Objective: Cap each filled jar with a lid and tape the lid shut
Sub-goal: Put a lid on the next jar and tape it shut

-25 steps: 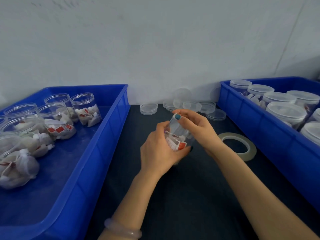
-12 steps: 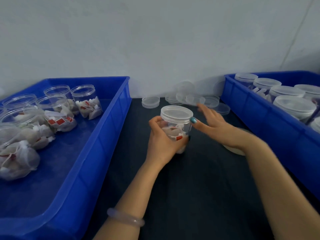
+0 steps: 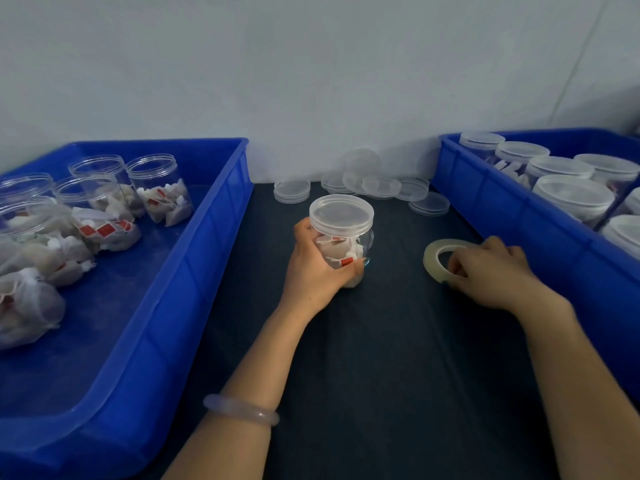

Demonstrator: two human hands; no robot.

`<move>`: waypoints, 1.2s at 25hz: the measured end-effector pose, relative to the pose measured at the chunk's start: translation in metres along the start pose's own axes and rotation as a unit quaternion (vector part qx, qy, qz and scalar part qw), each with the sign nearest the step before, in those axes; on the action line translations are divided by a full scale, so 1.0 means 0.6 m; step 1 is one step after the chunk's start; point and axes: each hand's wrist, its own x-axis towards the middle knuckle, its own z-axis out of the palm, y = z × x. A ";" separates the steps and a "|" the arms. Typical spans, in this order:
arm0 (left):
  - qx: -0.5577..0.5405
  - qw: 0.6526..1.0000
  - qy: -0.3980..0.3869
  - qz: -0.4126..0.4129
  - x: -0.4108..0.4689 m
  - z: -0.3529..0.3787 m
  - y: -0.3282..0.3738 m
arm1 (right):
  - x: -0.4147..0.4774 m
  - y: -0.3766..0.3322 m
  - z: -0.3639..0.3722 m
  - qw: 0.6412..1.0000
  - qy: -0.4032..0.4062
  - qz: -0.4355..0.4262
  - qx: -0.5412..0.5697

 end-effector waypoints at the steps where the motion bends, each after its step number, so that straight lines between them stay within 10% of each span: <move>1: 0.015 1.000 -0.001 0.001 -0.001 0.001 0.001 | 0.000 -0.008 0.002 0.999 0.017 -0.014 0.025; 5: 0.081 0.989 0.081 0.096 -0.014 -0.002 0.026 | -0.005 -0.035 0.003 0.976 0.090 -0.054 0.192; 10: 0.208 0.892 0.143 0.376 -0.026 0.015 0.059 | -0.045 -0.089 -0.007 0.772 0.259 -0.163 0.557; 22: 0.112 0.932 0.102 0.331 -0.061 0.048 0.083 | -0.070 -0.145 0.026 0.770 0.372 -0.170 0.489; 30: 0.180 0.869 0.157 0.433 -0.059 0.052 0.072 | -0.070 -0.158 0.037 0.744 0.331 -0.236 0.530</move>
